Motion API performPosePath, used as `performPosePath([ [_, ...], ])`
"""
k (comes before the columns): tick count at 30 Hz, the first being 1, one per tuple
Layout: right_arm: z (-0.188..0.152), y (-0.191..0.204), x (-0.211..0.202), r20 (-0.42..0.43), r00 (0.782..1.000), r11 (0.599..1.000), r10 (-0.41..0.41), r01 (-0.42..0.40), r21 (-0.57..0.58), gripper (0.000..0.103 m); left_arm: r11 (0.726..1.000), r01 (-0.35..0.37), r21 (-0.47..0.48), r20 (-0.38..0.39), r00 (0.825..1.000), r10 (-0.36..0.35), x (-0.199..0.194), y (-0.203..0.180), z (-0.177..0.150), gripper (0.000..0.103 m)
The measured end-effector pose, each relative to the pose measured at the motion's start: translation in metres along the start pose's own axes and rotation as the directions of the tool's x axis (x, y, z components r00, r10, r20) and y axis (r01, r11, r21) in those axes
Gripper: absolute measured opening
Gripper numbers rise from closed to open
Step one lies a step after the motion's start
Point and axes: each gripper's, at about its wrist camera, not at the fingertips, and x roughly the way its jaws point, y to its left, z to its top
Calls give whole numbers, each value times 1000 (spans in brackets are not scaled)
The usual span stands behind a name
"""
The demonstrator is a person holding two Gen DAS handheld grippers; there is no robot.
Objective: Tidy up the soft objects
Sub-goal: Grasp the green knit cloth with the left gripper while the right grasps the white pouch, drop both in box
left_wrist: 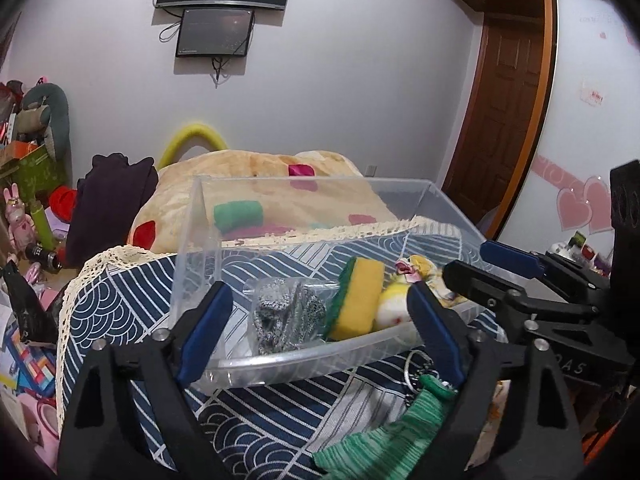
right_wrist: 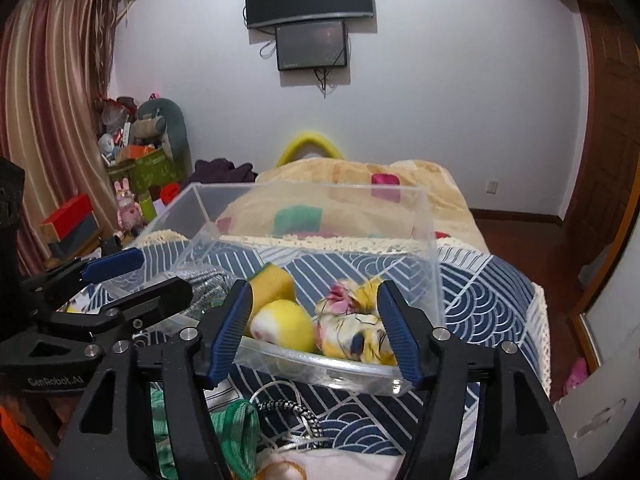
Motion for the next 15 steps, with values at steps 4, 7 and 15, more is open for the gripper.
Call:
performPosePath([
  [4,1,1,-22,43,999,1000,-13,13,-13,67,1000,4,-2,23,1000,-4,-17,-4,-3,101],
  [7,0,3,-35,65,998,1000,-11,12,-15,70,1000,4,3,13,1000,-4,-24,-7,-10,102],
  [15,-16,9,-51,64,998,1000,-14,16,-26,74,1000,14,4,-80,997,-13,-22,-9,-41,102],
])
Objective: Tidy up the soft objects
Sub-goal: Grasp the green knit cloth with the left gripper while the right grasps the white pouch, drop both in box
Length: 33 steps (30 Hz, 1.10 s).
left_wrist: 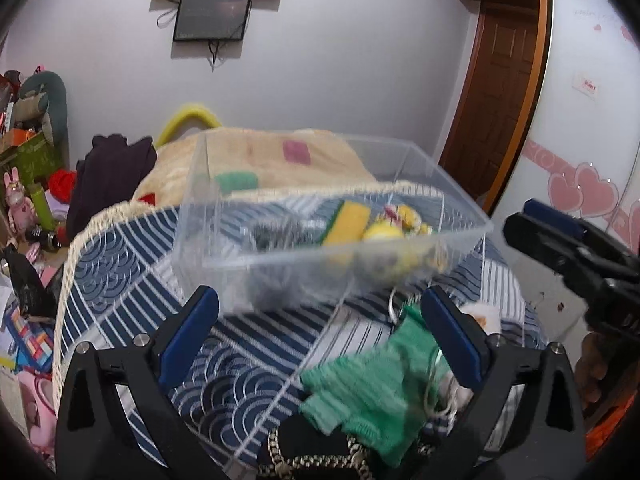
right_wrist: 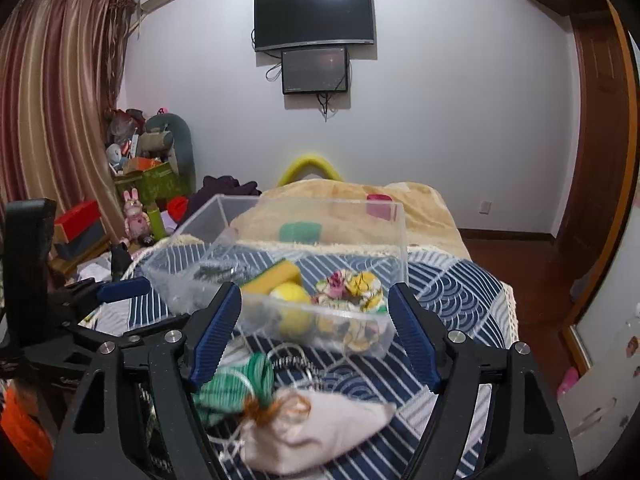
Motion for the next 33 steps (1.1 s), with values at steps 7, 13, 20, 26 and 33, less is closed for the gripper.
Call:
performPosePath([
  [7,-32,-6,12,-112,993,1000,-29,30,5,74,999,11,-33,-117,993,-15,17,-1,-29,102],
  [13,-55,-15,20,-194,981,999,-16,24,40,74,998,42,-49,-143,989,-49,21,-6,-42,103],
  [20,-70,-16,25,-234,972,999,16,-4,52,74,999,42,-20,-109,993,-44,18,-11,-51,92],
  [26,-74,-13,25,-238,969,998,61,-50,49,50,996,78,46,-108,991,-73,15,-20,-50,55],
  [33,-73,-13,22,-216,975,998,60,-51,44,14,996,74,51,-75,995,-70,3,-14,-50,32],
])
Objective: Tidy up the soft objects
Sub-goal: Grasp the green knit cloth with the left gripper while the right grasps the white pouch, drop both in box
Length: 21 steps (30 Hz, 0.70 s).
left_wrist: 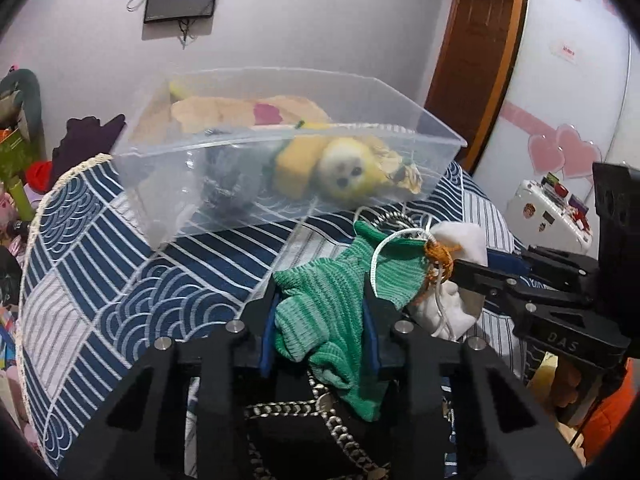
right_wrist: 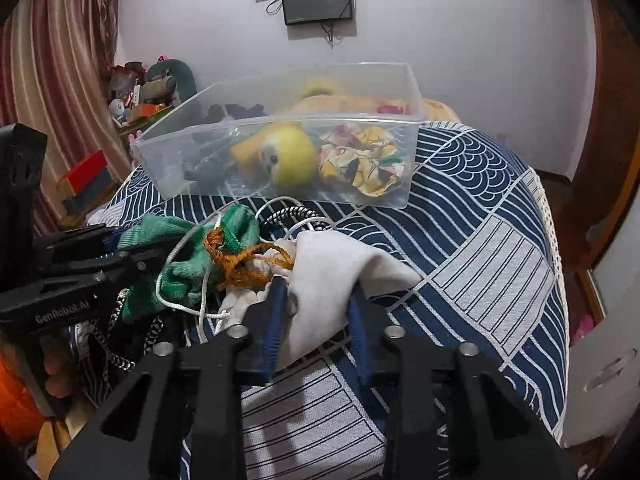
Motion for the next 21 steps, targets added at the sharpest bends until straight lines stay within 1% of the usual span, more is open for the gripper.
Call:
performPosePath([
  [1,0,0,-1,5,1000,1000,-10,10,0,14,1000,-7,-3,9,1000,7,-4,3,1,32],
  [5,2,0,-5,28,1000,1000,-7,7,3,11,1000,-26,-14,54,998,27,-19,10,4,30],
  [11,10,1,-25,100,995,1000,-13,14,-12,11,998,-50,-42,122,991,54,-41,23,16,29],
  [15,21,1,-41,157,987,999,-27,29,-12,11,996,-63,-62,159,985,72,-49,30,27,29],
  [21,41,0,-58,241,970,999,-42,43,2,11,996,-53,-73,208,976,68,-59,35,44,29],
])
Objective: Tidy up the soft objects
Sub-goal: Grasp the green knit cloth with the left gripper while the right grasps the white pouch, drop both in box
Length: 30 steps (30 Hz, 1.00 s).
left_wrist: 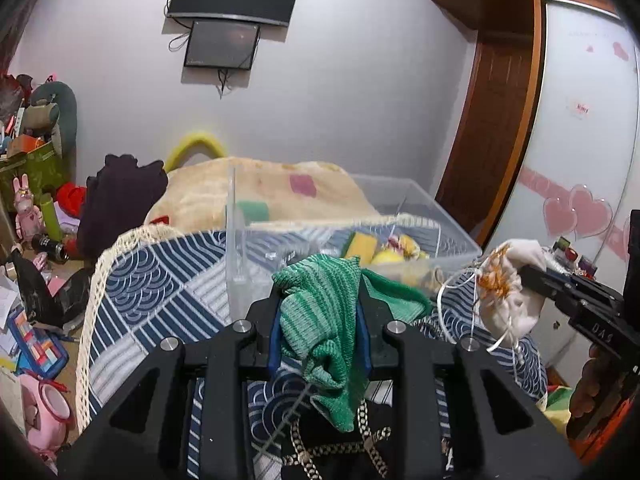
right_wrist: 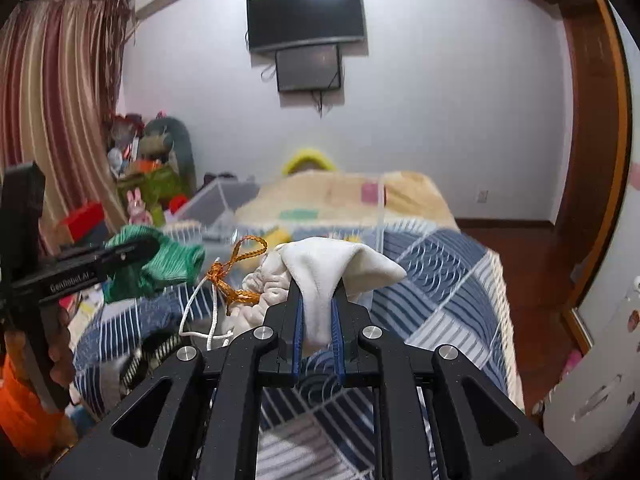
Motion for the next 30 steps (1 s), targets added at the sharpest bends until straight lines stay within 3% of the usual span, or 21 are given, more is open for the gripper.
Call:
performPosePath([
  [9,31,4,13,74,997,1000,-12,12,3,11,999,-38,-4,83,996,38,4,3,34,29],
  [16,44,9,34,97,994,998,-57,56,4,11,994,-105,-34,81,991,107,30,12,40,29],
  [24,37,2,67,28,994,994,-105,105,14,11,988,-142,-63,11,990,143,65,27,30,29],
  [30,29,-1,85,-41,995,995,-96,96,19,11,991,-123,-58,1,992,123,74,26,29,30],
])
